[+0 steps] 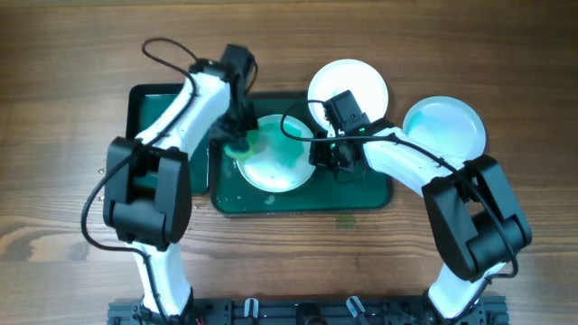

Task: Clean dirty plates on tray and stack at the side
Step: 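Scrub the held plate with the sponge in the left gripper, then lift the plate with the right gripper and carry it to the right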

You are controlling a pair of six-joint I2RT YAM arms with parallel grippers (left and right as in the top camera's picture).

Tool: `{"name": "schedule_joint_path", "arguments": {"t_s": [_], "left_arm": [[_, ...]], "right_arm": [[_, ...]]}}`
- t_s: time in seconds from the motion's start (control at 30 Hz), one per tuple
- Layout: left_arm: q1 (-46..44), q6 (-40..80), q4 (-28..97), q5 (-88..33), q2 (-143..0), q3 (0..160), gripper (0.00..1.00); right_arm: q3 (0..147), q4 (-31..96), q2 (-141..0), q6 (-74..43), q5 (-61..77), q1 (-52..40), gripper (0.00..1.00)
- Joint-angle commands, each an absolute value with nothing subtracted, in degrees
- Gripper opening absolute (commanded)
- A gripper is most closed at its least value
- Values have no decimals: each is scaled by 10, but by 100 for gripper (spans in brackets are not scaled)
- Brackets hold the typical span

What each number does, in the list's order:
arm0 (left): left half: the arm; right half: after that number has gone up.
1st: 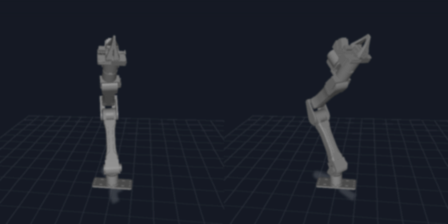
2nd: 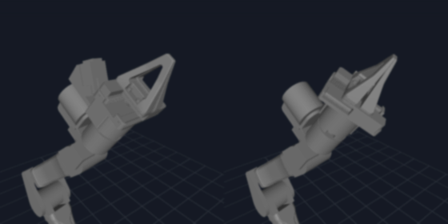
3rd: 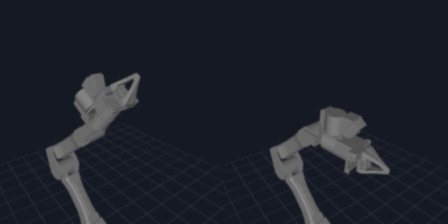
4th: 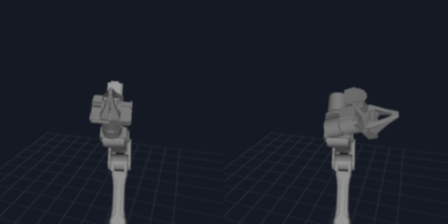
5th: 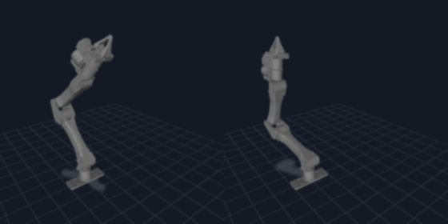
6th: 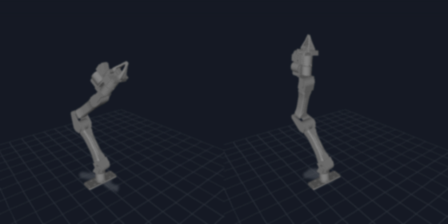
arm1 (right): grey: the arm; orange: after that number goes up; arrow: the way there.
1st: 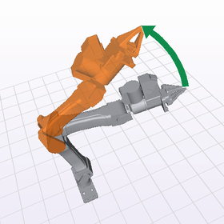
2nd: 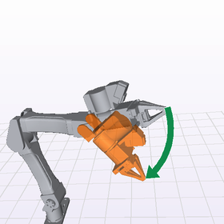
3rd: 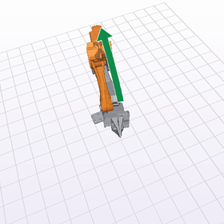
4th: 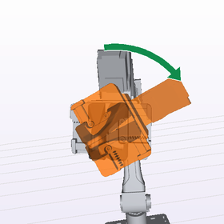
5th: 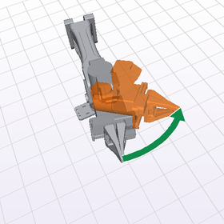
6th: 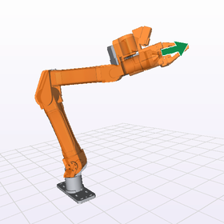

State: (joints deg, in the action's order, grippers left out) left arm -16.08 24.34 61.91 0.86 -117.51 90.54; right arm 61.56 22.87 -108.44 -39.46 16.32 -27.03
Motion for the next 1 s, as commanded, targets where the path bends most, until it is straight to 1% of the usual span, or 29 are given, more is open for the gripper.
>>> {"name": "schedule_joint_path", "arguments": {"t_s": [0.0, 0.07, 0.1, 0.3, 0.4, 0.73, 0.97], "left_arm": [[-137, 195, 672, -20, -1180, 989, 4], [-137, 164, 719, -43, -1178, 1032, 4], [-137, 164, 722, -46, -1178, 1036, 4], [-137, 165, 714, -51, -1178, 1036, 4], [-137, 165, 703, -51, -1178, 1036, 4], [-138, 169, 681, -51, -1178, 1035, 4], [-138, 170, 681, -51, -1178, 1035, 4]], "right_arm": [[618, 236, -1093, -401, 154, -267, 4], [618, 236, -1093, -400, 157, -267, 4], [618, 234, -1093, -394, 163, -267, 4], [629, 237, -1059, -349, 164, -267, 4], [630, 251, -1018, -330, 121, -271, 4], [630, 385, -830, -278, -281, -361, 4], [630, 403, -769, -220, -458, -426, 4]]}}
